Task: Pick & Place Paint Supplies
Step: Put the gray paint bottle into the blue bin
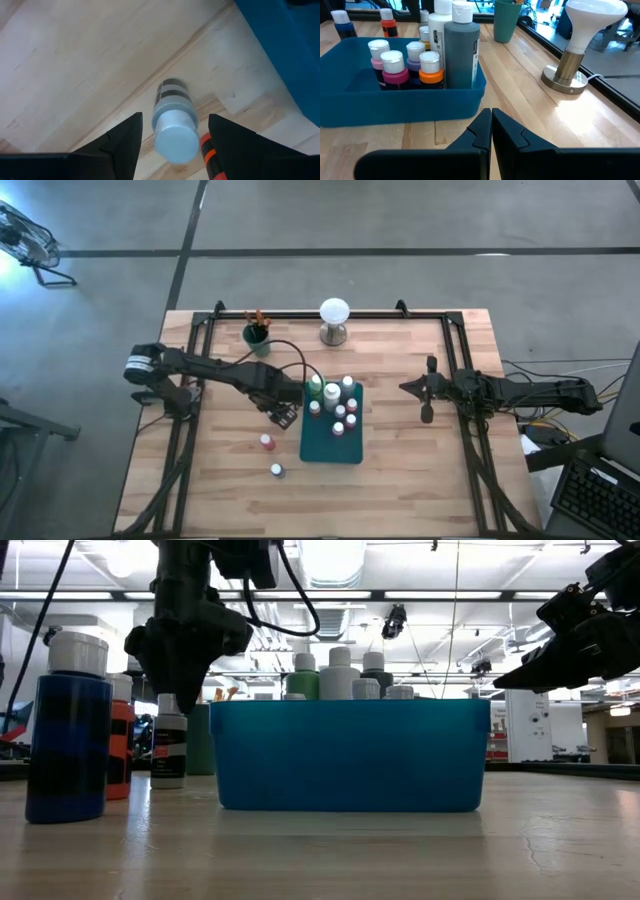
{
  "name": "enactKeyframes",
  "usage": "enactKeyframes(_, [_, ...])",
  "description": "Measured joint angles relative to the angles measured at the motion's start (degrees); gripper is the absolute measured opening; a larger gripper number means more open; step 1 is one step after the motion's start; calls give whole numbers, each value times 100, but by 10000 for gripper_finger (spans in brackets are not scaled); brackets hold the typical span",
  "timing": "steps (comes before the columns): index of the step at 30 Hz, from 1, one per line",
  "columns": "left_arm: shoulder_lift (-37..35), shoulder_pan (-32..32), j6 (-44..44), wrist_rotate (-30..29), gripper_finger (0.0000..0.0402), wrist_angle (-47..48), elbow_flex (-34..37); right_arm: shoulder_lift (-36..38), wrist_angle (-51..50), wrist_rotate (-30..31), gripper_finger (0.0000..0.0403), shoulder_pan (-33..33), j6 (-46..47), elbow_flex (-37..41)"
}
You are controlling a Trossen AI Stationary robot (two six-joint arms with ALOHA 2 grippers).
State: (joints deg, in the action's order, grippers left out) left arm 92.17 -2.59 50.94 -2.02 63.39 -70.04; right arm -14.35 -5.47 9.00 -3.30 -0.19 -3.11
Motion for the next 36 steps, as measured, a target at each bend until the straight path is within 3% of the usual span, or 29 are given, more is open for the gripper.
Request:
enactKeyframes(17, [143,2,-305,48,229,97,2,0,0,-1,8,0,48,0])
enactKeyframes(36, [132,0,-348,41,125,92,0,0,1,-1,8,1,-21,0])
